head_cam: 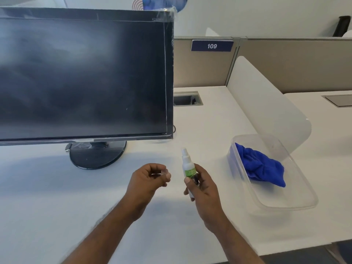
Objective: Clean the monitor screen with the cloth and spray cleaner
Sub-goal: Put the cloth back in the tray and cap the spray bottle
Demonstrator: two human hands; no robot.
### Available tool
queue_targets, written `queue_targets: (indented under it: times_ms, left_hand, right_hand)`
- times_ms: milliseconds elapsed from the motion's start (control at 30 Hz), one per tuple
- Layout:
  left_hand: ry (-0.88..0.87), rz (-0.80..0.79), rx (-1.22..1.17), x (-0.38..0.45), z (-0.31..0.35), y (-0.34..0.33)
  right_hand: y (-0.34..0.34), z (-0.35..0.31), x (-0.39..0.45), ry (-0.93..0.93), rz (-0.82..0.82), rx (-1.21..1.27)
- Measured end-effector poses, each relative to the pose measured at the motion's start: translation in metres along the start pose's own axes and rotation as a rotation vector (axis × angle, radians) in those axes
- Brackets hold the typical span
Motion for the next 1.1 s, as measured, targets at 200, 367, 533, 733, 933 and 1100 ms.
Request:
queue_targets:
  times_ms: [200,367,533,733,933,1100]
  left_hand:
    - [-0.012,-0.099,-0.017,-0.014,0.015,0.005]
    - [-0.081,-0.055,-0.125,-0.017,0.026,0.003]
    - [-0.112,-0.120,-0.114,-0.016,0.038,0.005]
    - [-0.154,-0.093,-0.112,-0.014,0.047,0.003]
    - [-0.158,-0.088,0.100,-0.012,0.056,0.004]
    - [-0.142,-0.053,0.258,-0.008,0.057,0.002]
  right_hand:
    - [-0.001,-0.005,-0.014,-0.004,-0.034,0.055]
    - [0.005,-0.012,-0.021,0.016,-0.048,0.065]
    - [0.011,-0.016,-0.026,0.056,-0.079,0.013]
    - [0.012,-0.023,-0.026,0.084,-0.112,-0.066]
    - [0.018,-0.031,-0.024,0.130,-0.120,-0.199]
    - [0.018,-0.039,-0.021,0.254,-0.090,-0.412]
Point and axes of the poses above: each hand's wrist, its own x-axis towards the middle knuckle, its own y-axis out of the back of the hand, z = x × y, the point moved 2 cm from there along x, towards the middle knuckle, and after that the axes turned 5 degrees about -z, right-handed, at the moved point
